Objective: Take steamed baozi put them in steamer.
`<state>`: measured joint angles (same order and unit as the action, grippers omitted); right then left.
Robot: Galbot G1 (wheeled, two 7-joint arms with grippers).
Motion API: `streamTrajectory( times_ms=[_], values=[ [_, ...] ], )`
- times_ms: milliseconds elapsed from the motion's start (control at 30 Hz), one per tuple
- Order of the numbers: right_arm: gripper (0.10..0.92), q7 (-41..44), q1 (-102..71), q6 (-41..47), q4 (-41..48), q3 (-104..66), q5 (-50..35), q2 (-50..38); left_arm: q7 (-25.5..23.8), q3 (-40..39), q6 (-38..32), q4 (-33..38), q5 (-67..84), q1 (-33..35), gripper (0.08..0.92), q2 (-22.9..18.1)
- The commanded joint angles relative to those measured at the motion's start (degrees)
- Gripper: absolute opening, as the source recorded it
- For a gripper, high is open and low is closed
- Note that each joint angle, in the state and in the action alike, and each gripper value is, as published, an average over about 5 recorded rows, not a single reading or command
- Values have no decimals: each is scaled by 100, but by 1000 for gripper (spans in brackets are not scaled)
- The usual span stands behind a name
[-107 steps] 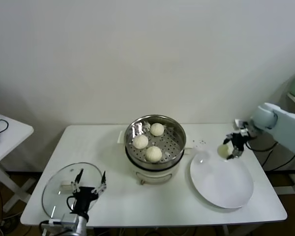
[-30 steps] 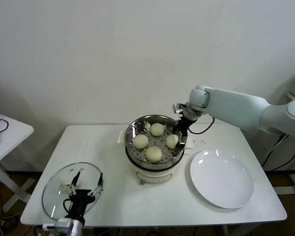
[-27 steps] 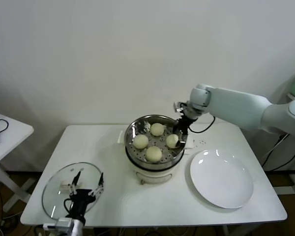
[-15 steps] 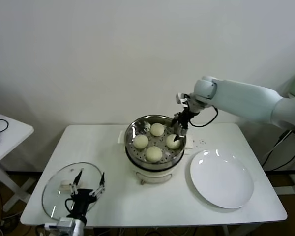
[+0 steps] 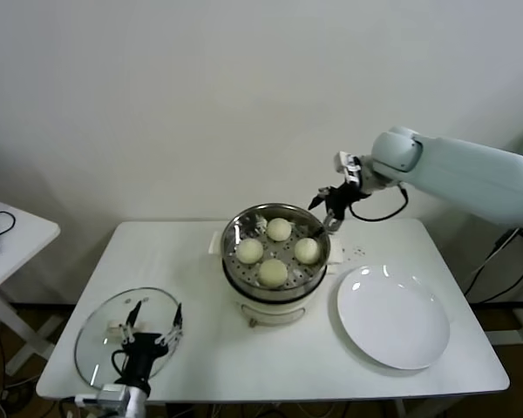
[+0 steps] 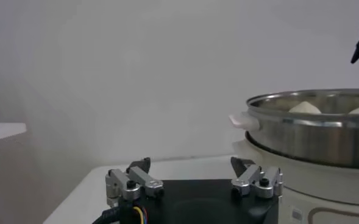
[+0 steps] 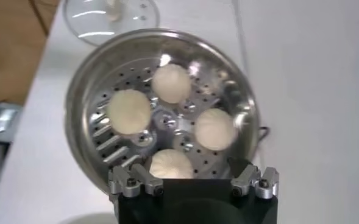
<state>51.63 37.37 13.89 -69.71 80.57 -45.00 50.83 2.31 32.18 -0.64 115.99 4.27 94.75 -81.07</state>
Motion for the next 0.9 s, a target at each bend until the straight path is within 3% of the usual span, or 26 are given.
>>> streamTrajectory(
  times_ms=[33,267,467,733,900],
  values=[
    [823,-2075,-1736,-138,-1363,-2407,796,-1606,-11,3,-14,69,25,11,823,-19],
    [823,-2826,-4574,-363,-2195,-5501,1086,-2322,-2,10,-20,238,24,67,823,-9],
    [823,-3512,-6953,-837,-2571,-7574,1371,-2401,26,-28,-66,297,-28,157,823,2],
    [823,-3656,-9996,-1264,-3102,-10515,2056,-1104,16,55,-16,406,-16,109,823,-58],
    [823,-3542,-10955,-1581,-3364,-11503,2350,-90,-3,120,-30,386,-20,67,823,-78]
  ],
)
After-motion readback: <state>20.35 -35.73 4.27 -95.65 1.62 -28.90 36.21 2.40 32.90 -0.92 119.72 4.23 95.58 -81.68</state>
